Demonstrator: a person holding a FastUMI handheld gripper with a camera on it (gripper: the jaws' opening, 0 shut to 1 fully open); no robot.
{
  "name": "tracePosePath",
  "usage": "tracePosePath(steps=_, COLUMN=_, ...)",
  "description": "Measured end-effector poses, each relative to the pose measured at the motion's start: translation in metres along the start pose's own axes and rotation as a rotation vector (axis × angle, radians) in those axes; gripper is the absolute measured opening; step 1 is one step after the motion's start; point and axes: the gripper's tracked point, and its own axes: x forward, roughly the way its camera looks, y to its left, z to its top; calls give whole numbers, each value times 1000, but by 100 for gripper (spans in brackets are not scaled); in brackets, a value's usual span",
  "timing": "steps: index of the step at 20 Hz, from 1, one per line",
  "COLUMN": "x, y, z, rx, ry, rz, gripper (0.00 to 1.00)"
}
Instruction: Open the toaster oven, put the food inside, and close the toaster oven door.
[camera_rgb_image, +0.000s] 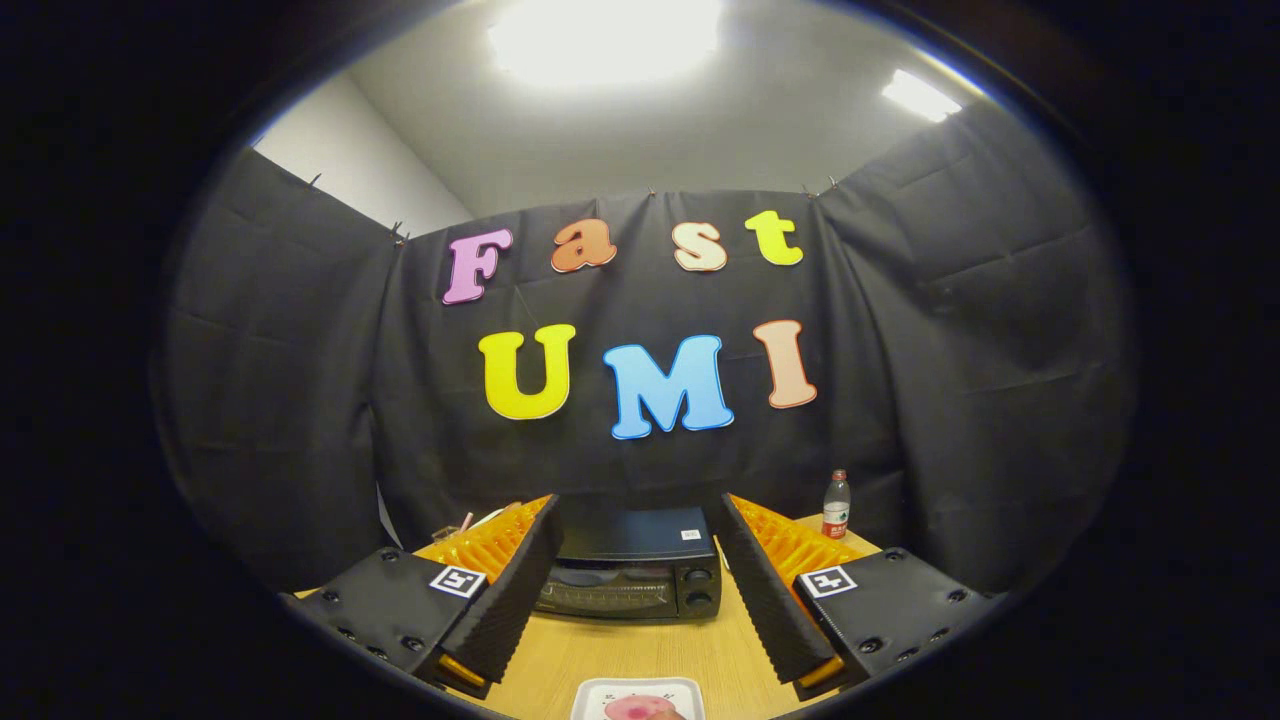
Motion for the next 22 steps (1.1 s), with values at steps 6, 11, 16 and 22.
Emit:
tracePosePath(steps=6, x=44, y=28, z=-23, rx=-10, ry=46, rz=45, gripper=98)
tracePosePath(steps=11, x=95, y=51, z=-60, rx=-2, ry=103, rz=75, gripper=98)
tracePosePath(steps=16, x=146, y=62, z=-107, rx=-17, ry=181, rz=42, gripper=98)
tracePosePath(steps=22, x=192, y=71, z=-163, rx=-46, ry=273, rz=-1, gripper=98)
